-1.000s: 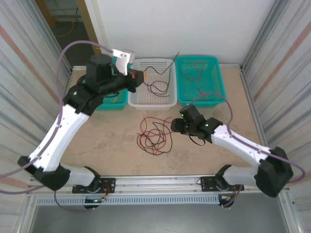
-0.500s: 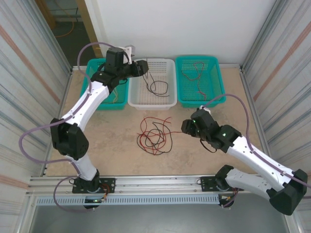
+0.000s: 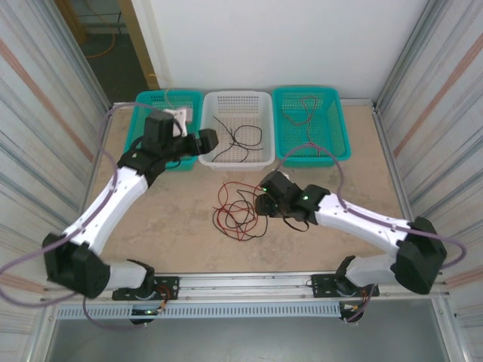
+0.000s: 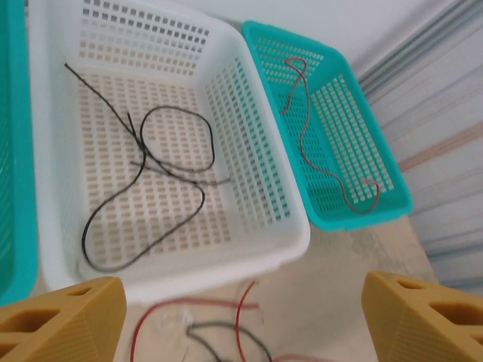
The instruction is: Untangle the cables
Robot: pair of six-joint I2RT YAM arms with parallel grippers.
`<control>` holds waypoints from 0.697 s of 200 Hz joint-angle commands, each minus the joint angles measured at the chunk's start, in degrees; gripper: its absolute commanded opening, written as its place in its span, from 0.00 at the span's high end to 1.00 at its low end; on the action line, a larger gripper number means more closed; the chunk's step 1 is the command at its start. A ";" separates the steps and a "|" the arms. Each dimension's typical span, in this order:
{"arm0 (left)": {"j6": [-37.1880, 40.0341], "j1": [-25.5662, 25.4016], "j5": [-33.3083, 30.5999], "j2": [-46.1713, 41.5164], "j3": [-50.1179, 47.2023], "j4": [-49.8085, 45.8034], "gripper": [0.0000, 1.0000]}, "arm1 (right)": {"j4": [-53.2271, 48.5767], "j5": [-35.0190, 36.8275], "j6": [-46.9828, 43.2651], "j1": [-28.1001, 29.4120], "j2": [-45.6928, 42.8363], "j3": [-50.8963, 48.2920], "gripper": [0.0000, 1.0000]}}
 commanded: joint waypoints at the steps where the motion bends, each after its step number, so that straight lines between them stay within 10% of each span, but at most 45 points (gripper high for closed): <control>1: -1.42 -1.02 2.15 -7.76 -7.19 -3.50 0.20 | 0.13 0.39 -0.19 3.07 4.55 4.17 0.47; 71: -6.11 -8.22 2.02 -19.10 -26.16 -4.81 0.22 | -6.18 5.05 12.38 13.80 9.64 6.13 0.36; 139: -7.66 -17.12 -3.42 -4.25 -27.58 1.39 0.11 | -1.76 0.17 12.62 13.29 17.59 7.89 0.60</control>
